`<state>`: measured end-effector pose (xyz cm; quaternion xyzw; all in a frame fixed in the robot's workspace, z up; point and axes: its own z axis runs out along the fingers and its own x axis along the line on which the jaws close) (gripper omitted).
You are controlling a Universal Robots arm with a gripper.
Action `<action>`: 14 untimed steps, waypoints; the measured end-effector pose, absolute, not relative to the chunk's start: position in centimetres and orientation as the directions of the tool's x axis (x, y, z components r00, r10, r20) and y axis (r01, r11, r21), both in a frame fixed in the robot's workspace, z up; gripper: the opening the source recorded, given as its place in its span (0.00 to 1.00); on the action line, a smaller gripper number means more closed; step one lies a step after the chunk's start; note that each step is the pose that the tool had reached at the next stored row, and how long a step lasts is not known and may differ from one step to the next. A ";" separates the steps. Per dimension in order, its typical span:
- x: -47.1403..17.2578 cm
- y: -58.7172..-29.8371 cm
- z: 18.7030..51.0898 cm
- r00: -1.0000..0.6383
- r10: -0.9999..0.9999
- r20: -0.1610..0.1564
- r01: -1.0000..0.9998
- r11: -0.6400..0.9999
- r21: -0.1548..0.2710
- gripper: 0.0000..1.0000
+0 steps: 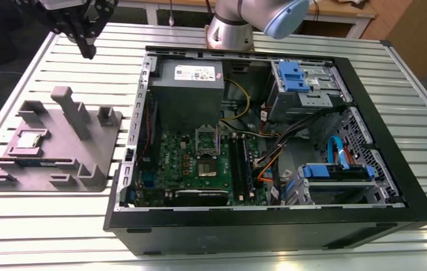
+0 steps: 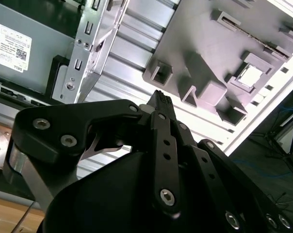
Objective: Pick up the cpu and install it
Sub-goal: 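Reach for the cpu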
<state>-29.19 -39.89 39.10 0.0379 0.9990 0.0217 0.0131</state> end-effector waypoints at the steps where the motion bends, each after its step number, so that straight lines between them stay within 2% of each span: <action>1: -29.4 -39.9 39.1 -0.997 0.076 -0.025 0.075 0.996 0.044 0.11; 14: -32.5 -39.9 39.0 -0.997 0.076 -0.025 0.075 0.996 0.044 0.11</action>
